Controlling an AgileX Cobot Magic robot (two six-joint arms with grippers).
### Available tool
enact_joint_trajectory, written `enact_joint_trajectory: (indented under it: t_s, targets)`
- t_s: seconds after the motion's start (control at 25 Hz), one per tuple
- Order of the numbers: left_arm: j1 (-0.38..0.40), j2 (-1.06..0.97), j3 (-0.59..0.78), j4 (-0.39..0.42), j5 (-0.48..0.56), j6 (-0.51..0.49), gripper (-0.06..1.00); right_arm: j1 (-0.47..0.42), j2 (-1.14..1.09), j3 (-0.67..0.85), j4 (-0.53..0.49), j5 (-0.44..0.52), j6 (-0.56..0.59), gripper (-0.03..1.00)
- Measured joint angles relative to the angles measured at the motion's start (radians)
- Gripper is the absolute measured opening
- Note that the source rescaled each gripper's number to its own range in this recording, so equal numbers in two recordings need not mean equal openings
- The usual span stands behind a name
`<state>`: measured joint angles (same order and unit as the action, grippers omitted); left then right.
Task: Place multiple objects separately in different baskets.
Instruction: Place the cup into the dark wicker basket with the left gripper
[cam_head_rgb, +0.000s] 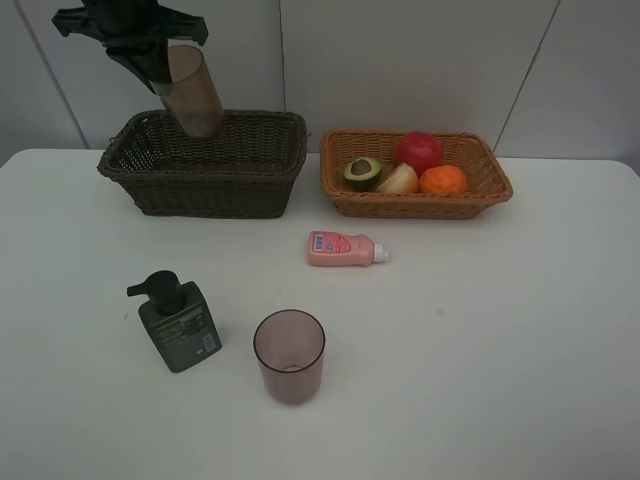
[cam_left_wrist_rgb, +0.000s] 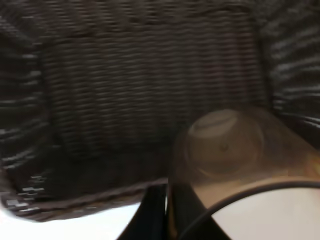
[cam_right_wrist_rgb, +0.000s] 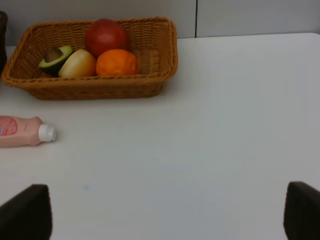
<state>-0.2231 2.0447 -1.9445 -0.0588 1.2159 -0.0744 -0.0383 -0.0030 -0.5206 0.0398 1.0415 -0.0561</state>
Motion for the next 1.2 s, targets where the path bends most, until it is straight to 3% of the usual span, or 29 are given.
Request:
enact_joint_trajectory:
  t_s: [0.4, 1.2]
  targets:
    - [0.106, 0.039, 0.000, 0.149, 0.000, 0.084, 0.00, 0.000, 0.000, 0.000, 0.000, 0.000, 0.000, 0.93]
    - [0.120, 0.172, 0.000, 0.132, -0.166, 0.145, 0.00, 0.000, 0.000, 0.000, 0.000, 0.000, 0.000, 0.93]
